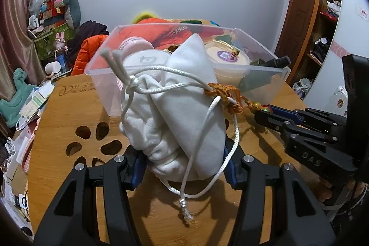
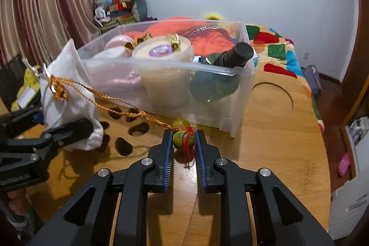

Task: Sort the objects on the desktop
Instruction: 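Carry the white pouch and ornament ball over the clear box and release them inside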

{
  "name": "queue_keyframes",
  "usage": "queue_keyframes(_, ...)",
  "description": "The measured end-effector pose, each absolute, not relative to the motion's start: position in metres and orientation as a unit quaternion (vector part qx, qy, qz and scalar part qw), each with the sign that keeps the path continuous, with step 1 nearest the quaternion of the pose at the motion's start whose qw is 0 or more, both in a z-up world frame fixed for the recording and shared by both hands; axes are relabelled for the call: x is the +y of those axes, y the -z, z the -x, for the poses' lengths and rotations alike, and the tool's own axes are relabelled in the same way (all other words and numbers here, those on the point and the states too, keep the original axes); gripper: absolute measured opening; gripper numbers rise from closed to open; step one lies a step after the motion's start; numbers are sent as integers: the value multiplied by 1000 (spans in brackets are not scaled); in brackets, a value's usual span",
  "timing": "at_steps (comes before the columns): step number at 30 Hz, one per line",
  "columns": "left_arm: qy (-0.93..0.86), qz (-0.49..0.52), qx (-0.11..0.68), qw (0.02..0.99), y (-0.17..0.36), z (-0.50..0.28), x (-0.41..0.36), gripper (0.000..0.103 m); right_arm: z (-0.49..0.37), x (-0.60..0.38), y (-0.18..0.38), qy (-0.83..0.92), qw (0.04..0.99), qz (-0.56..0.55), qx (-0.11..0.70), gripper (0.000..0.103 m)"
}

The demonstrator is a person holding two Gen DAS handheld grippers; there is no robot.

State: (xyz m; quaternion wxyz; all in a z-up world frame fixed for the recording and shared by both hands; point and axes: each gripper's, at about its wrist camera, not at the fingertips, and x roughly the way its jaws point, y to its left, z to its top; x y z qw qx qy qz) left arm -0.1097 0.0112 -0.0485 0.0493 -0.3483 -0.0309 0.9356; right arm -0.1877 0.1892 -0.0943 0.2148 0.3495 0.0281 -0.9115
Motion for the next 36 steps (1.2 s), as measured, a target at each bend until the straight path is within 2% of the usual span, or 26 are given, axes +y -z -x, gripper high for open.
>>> queue_keyframes(11,-948,314,-36,26,25,100,-6,55,168,202,56,931,208,-301,-18,18)
queue_keyframes(21,-960,278,-32,20,-2,107,-18,55,168,197,17,942,214,-258,-6,18)
queue_keyframes(31,-955,283,-65,64,-23,139,-26,55,194,194,8,943,212,-255,-10,17)
queue_keyframes(36,-957,280,-43,62,-32,158,-17,55,208,195,4,945,210,-252,-10,18)
